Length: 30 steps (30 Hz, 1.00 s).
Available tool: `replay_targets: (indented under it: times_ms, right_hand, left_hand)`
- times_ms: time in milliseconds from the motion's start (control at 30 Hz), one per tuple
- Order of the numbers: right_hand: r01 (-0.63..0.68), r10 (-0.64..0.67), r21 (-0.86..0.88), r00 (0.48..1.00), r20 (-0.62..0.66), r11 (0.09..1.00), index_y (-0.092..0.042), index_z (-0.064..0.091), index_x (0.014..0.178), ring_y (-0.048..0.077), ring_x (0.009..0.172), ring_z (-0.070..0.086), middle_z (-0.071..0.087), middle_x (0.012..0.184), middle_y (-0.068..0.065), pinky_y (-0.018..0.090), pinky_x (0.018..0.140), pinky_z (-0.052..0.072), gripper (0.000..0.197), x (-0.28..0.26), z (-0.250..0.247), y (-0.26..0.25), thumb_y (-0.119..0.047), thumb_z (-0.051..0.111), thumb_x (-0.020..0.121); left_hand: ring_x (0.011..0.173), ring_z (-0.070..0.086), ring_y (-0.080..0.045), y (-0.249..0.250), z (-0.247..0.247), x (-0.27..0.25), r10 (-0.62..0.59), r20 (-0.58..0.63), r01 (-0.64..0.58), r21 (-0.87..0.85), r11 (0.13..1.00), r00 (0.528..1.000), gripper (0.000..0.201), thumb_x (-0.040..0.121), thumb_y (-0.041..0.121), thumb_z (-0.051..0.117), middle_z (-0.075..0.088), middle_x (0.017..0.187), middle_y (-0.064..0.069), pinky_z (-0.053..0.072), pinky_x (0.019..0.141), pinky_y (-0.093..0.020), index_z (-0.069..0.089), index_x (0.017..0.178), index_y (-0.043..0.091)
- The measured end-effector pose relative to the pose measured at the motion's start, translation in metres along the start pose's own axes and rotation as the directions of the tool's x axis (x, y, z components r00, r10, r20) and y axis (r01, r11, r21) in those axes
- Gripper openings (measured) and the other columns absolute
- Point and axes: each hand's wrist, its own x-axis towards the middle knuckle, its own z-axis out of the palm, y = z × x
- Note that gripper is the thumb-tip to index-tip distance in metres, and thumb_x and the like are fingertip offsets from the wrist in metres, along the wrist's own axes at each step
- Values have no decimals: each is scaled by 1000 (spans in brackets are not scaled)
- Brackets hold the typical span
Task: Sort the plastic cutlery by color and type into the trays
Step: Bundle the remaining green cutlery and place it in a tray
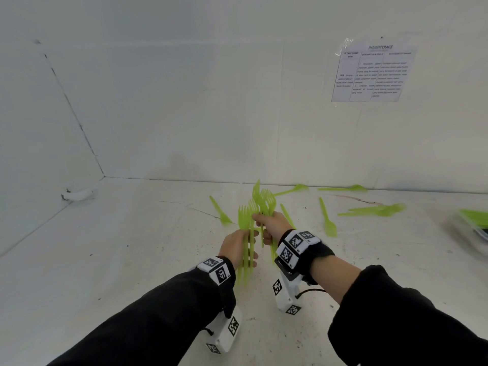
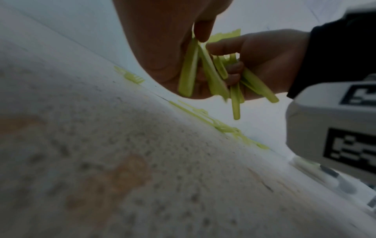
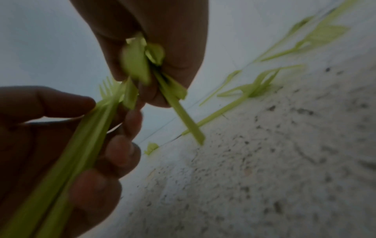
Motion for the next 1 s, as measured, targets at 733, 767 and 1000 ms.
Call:
replay_targets:
  times_ms: [733,767,1000]
  right_hand:
    - [134,-114,-312,990,81,941,-17,54,61,19,43,39,55,61,3,25,45,33,23,-3,4,17,-13,56,84]
    - [140,-124,-337,990,68,931,-18,54,62,19,43,40,53,59,2,25,46,34,23,-3,5,18,-14,56,85]
    - [173,-170,-255,985,31,951,-16,50,88,15,48,44,55,73,0,24,44,37,19,-12,7,23,-21,68,83]
  left_hand:
    - [47,38,-15,-1,9,3,-43,-15,41,-116,992,999,22,98,21,41,44,78,-3,32,43,-22,59,103,8]
    - [48,36,-14,-3,9,3,-30,-10,28,-119,992,1000,21,99,21,41,44,76,-3,31,41,-21,59,101,10]
    - [70,53,-19,-7,4,10,21,-130,-34,-97,995,991,27,102,20,33,57,81,-8,46,58,-28,58,100,9]
